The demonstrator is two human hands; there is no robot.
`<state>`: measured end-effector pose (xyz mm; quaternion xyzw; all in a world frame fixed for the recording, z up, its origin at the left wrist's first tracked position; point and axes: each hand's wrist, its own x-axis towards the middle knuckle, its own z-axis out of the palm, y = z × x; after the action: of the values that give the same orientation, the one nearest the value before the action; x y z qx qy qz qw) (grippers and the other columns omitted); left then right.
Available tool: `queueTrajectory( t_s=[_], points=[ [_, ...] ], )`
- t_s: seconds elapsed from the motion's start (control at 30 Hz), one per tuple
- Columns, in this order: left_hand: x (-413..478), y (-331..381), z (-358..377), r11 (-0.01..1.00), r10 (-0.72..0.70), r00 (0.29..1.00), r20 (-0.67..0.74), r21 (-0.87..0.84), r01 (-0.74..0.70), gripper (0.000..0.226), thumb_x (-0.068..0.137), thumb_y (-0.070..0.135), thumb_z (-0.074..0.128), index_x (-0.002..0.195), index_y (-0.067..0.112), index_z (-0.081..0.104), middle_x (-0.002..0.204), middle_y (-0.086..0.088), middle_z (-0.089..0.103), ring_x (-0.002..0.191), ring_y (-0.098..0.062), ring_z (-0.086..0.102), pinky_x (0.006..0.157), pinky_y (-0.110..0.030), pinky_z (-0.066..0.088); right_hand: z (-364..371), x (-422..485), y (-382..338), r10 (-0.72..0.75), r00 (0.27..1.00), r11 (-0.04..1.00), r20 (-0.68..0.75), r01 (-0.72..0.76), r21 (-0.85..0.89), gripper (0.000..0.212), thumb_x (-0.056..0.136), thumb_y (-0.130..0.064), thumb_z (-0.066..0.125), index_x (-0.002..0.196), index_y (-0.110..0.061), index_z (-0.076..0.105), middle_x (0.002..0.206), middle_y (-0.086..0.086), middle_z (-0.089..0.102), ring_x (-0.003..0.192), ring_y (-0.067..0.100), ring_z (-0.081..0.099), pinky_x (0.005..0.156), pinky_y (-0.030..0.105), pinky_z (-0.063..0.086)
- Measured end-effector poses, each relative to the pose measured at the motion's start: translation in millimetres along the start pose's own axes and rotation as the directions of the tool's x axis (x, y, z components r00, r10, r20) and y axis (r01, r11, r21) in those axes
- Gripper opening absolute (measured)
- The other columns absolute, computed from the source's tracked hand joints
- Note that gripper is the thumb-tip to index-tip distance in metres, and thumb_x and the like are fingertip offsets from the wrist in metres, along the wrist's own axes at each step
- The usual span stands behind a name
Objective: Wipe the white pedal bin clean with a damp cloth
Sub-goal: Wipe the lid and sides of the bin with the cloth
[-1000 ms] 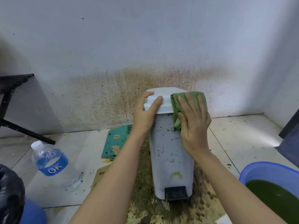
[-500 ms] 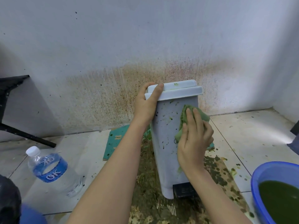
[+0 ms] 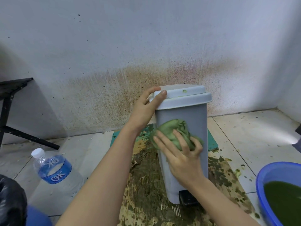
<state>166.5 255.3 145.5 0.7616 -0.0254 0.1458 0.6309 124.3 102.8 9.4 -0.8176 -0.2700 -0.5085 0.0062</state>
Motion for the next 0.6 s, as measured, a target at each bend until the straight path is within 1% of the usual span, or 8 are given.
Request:
queueTrajectory(
  t_s=[0.07, 0.13, 0.2, 0.33, 0.43, 0.47, 0.53, 0.6],
  points=[
    [0.2, -0.7, 1.1, 1.000, 0.000, 1.000, -0.005, 0.006, 0.000, 0.032, 0.094, 0.042, 0.064, 0.122, 0.026, 0.065, 0.122, 0.007, 0.061, 0.081, 0.020, 0.058, 0.064, -0.002, 0.044, -3.0, -2.5, 9.9, 0.088, 0.996, 0.996, 0.006, -0.088, 0.019, 0.061, 0.090, -0.027, 0.057, 0.148, -0.035, 0.039, 0.154, -0.010, 0.039, 0.137, 0.024, 0.030, 0.101, 0.052, 0.025],
    [0.0, -1.2, 4.5, 1.000, 0.004, 1.000, -0.010, 0.017, -0.004, 0.033, 0.095, 0.044, 0.063, 0.123, 0.027, 0.065, 0.124, 0.005, 0.061, 0.079, 0.022, 0.058, 0.063, -0.001, 0.044, -4.9, 5.3, 20.7, 0.186, 0.983, 0.977, -0.007, -0.184, 0.104, 0.055, 0.093, -0.030, 0.054, 0.147, -0.033, 0.041, 0.153, -0.004, 0.041, 0.137, 0.028, 0.030, 0.105, 0.058, 0.025],
    [0.1, -0.5, 6.9, 0.999, 0.005, 1.000, 0.016, 0.032, -0.006, 0.030, 0.095, 0.048, 0.059, 0.122, 0.035, 0.063, 0.124, 0.010, 0.059, 0.080, 0.024, 0.057, 0.061, -0.001, 0.044, -5.3, 20.6, 30.7, 0.272, 0.962, 0.942, -0.001, -0.266, 0.203, 0.050, 0.095, -0.025, 0.054, 0.144, -0.027, 0.046, 0.150, 0.002, 0.044, 0.138, 0.031, 0.030, 0.106, 0.062, 0.029],
    [0.2, 8.5, 7.9, 1.000, -0.007, 0.996, 0.094, 0.024, 0.005, 0.010, 0.097, 0.053, 0.051, 0.102, 0.058, 0.059, 0.119, 0.023, 0.053, 0.083, 0.028, 0.054, 0.060, 0.001, 0.044, -3.3, 52.6, 31.4, 0.381, 0.925, 0.886, 0.008, -0.367, 0.284, 0.048, 0.092, -0.012, 0.057, 0.139, -0.017, 0.055, 0.143, 0.006, 0.053, 0.138, 0.034, 0.032, 0.101, 0.058, 0.037],
    [1.4, 13.2, 7.5, 0.998, -0.023, 0.994, 0.107, 0.052, 0.018, 0.025, 0.098, 0.054, 0.048, 0.083, 0.071, 0.058, 0.111, 0.024, 0.054, 0.077, 0.026, 0.055, 0.057, -0.001, 0.044, -0.3, 65.9, 25.0, 0.385, 0.922, 0.901, -0.046, -0.365, 0.233, 0.048, 0.086, -0.008, 0.063, 0.133, -0.018, 0.060, 0.132, 0.009, 0.061, 0.128, 0.033, 0.038, 0.094, 0.055, 0.042],
    [2.4, 12.4, 6.4, 0.998, -0.029, 0.995, 0.093, 0.063, 0.023, 0.026, 0.098, 0.054, 0.048, 0.082, 0.071, 0.058, 0.110, 0.024, 0.055, 0.077, 0.025, 0.056, 0.057, -0.002, 0.044, 0.1, 69.0, 23.5, 0.373, 0.926, 0.911, -0.063, -0.352, 0.215, 0.048, 0.085, -0.008, 0.064, 0.132, -0.019, 0.061, 0.129, 0.009, 0.063, 0.124, 0.033, 0.039, 0.092, 0.054, 0.042],
    [5.6, 8.2, 2.8, 0.997, -0.038, 0.998, 0.053, 0.067, 0.034, 0.015, 0.099, 0.055, 0.047, 0.094, 0.064, 0.058, 0.113, 0.020, 0.058, 0.087, 0.016, 0.058, 0.064, -0.008, 0.047, 0.5, 74.9, 19.1, 0.321, 0.944, 0.937, -0.076, -0.305, 0.172, 0.048, 0.084, -0.009, 0.063, 0.131, -0.021, 0.062, 0.125, 0.009, 0.064, 0.118, 0.032, 0.039, 0.090, 0.051, 0.042],
    [10.0, 3.1, 0.1, 0.997, -0.036, 0.999, 0.034, 0.063, 0.034, 0.018, 0.100, 0.053, 0.046, 0.111, 0.048, 0.059, 0.121, 0.007, 0.061, 0.101, -0.003, 0.060, 0.073, -0.019, 0.049, -0.4, 80.8, 13.6, 0.247, 0.966, 0.964, -0.072, -0.238, 0.121, 0.048, 0.085, -0.010, 0.059, 0.131, -0.023, 0.062, 0.124, 0.007, 0.065, 0.115, 0.032, 0.038, 0.088, 0.049, 0.040]
  ],
)
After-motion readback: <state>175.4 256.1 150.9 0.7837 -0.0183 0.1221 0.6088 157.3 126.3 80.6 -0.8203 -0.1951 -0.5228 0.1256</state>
